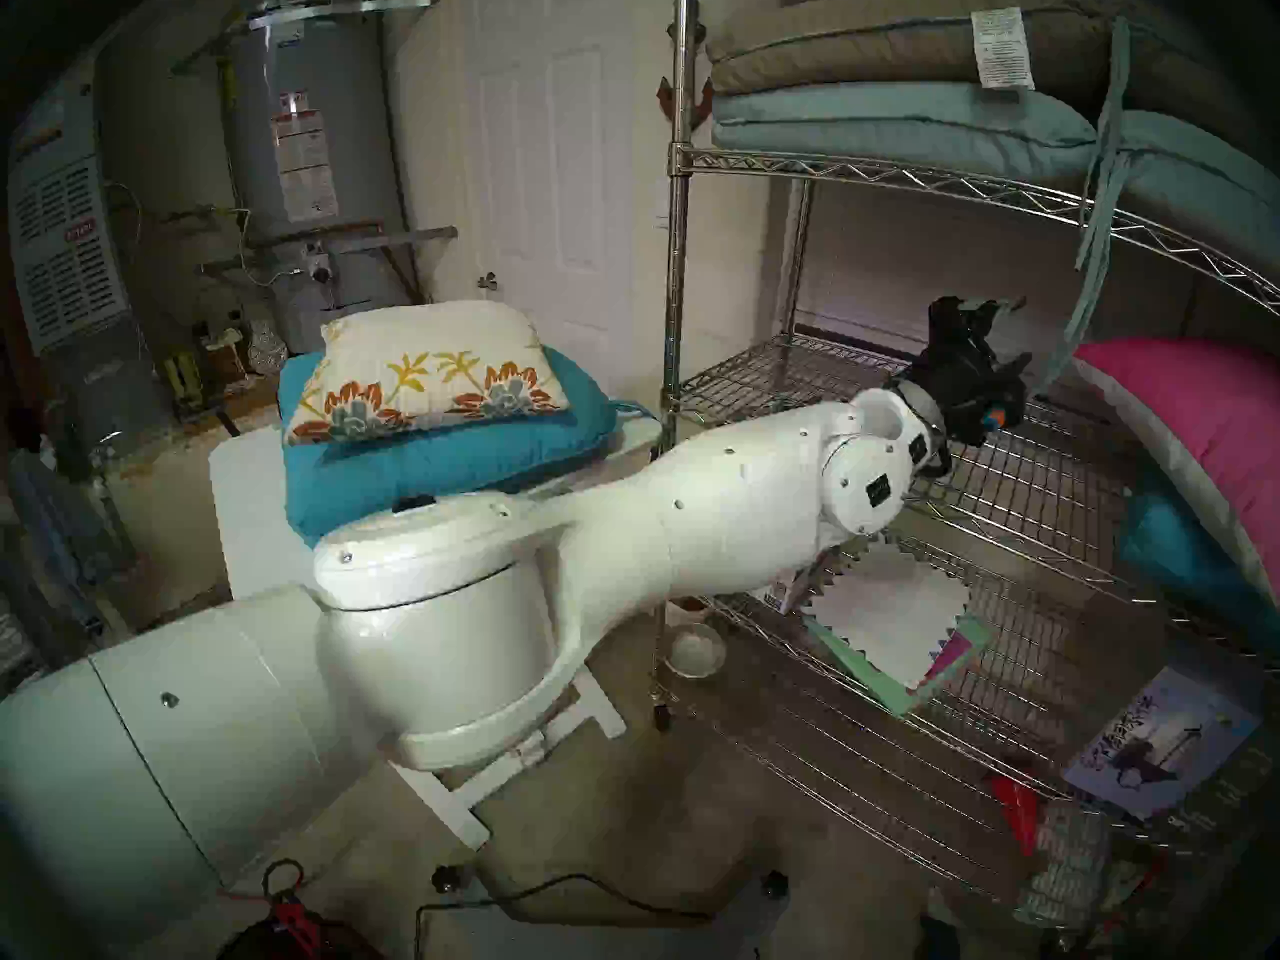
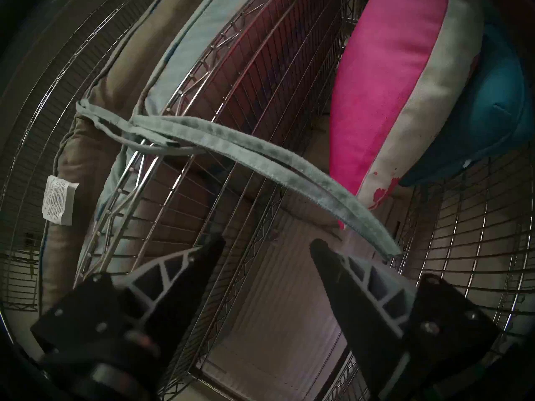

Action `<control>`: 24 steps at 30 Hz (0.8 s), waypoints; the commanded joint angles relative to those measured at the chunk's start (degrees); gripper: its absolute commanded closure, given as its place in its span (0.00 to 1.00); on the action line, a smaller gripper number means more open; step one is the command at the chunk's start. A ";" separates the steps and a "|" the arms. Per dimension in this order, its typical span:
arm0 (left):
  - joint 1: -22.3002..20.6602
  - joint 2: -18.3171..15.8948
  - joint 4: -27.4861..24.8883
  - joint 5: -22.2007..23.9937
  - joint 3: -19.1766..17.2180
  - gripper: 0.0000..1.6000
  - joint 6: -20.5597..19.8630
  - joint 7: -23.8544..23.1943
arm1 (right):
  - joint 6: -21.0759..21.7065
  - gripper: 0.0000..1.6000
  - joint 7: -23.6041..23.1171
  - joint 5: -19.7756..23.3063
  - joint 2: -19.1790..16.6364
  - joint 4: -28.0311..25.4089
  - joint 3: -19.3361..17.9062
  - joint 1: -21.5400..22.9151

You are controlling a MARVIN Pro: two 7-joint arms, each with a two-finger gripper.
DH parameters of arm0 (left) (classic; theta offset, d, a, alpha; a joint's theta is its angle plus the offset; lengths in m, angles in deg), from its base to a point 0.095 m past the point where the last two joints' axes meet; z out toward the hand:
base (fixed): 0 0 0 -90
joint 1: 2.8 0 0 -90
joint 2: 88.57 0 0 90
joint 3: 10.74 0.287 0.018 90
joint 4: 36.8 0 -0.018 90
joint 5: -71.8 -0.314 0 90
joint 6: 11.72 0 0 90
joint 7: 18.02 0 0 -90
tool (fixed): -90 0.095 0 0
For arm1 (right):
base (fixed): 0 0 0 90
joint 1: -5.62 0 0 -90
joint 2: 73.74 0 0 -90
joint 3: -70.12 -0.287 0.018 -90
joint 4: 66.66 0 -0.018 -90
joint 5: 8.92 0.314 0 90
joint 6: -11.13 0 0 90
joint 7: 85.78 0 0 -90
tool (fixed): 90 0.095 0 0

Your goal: Put cushion on the shelf

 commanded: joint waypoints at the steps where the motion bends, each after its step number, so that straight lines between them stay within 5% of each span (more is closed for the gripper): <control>1: -1.05 0.07 -0.11 -0.01 -0.09 0.24 -0.09 0.50 | 0.99 0.00 -1.60 0.95 1.40 1.73 0.14 -1.77; 24: -1.22 0.07 -0.08 0.45 0.25 0.24 -0.09 0.62 | 0.97 0.00 -5.12 5.44 1.62 2.16 0.14 -5.63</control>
